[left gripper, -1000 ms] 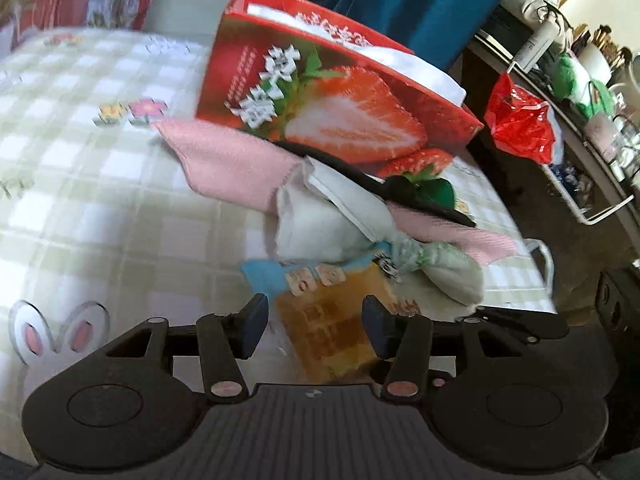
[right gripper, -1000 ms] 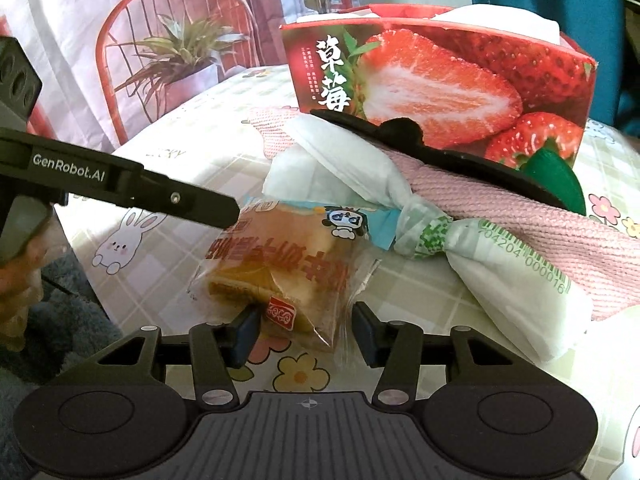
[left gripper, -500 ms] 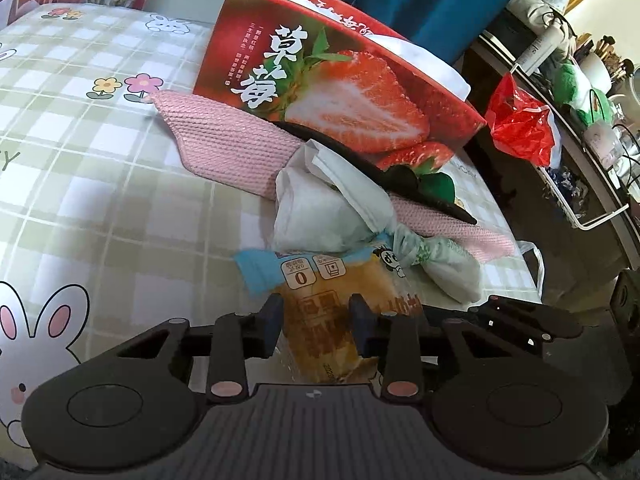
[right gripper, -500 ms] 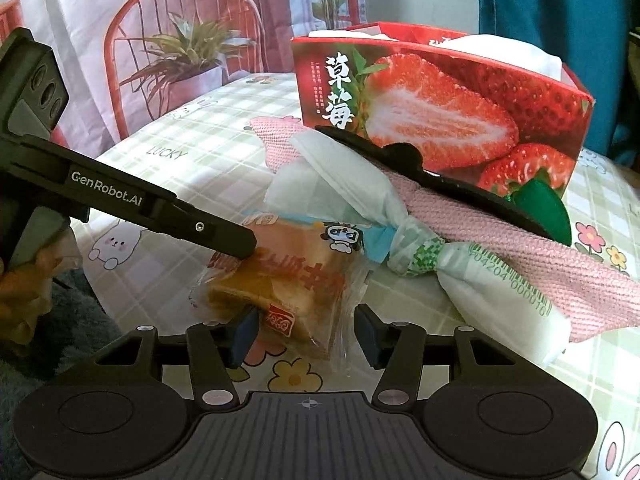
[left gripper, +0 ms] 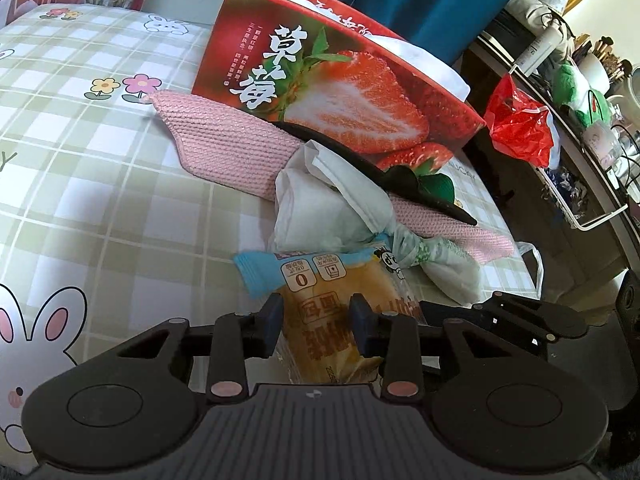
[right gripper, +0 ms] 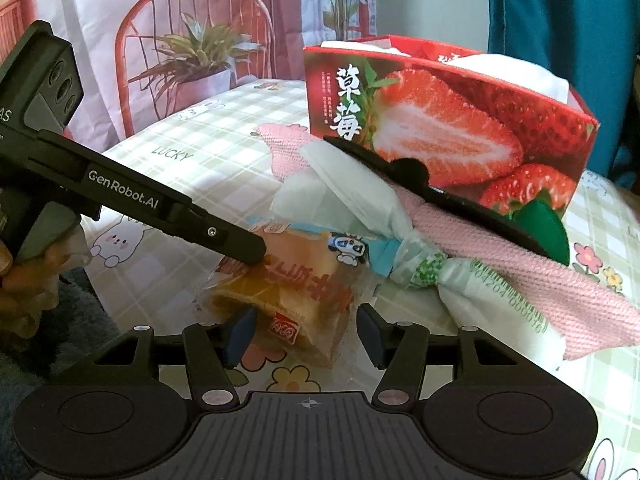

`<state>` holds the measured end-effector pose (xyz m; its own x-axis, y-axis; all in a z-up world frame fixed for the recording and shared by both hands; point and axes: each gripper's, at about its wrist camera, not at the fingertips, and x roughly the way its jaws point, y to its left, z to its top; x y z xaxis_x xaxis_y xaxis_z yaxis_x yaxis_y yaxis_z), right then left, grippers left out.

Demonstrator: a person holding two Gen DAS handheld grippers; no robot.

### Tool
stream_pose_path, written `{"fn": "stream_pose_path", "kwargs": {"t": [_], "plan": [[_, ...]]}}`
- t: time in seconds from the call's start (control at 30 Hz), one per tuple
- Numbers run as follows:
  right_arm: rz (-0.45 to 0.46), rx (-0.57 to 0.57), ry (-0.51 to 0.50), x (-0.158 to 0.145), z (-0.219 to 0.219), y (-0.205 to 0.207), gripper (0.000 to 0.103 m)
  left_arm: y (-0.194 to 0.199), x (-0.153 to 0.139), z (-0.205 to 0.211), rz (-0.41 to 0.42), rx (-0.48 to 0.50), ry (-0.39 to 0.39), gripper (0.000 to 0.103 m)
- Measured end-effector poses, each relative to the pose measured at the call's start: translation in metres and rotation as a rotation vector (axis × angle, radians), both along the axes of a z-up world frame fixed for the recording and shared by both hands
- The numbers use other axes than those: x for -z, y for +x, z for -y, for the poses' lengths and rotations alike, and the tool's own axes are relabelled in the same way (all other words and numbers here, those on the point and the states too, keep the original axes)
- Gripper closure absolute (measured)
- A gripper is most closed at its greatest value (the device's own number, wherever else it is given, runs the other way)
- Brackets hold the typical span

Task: Organize soft objects
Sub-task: 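Lower both tools onto the packaged bread snack and close them on it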

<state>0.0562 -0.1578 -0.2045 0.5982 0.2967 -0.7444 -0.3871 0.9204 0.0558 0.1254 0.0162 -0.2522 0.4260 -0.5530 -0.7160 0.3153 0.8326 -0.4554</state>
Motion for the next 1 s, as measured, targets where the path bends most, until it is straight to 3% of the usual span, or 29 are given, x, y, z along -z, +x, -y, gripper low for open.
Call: {"fn": "stream_pose_path", "kwargs": {"t": [1.0], "plan": [[-0.007,-0.014,0.043,0.0091,0.0022,-0.0008,0.057,0.0023,0.0003,0.0023,0.010,0.004,-0.009,0.061]]}}
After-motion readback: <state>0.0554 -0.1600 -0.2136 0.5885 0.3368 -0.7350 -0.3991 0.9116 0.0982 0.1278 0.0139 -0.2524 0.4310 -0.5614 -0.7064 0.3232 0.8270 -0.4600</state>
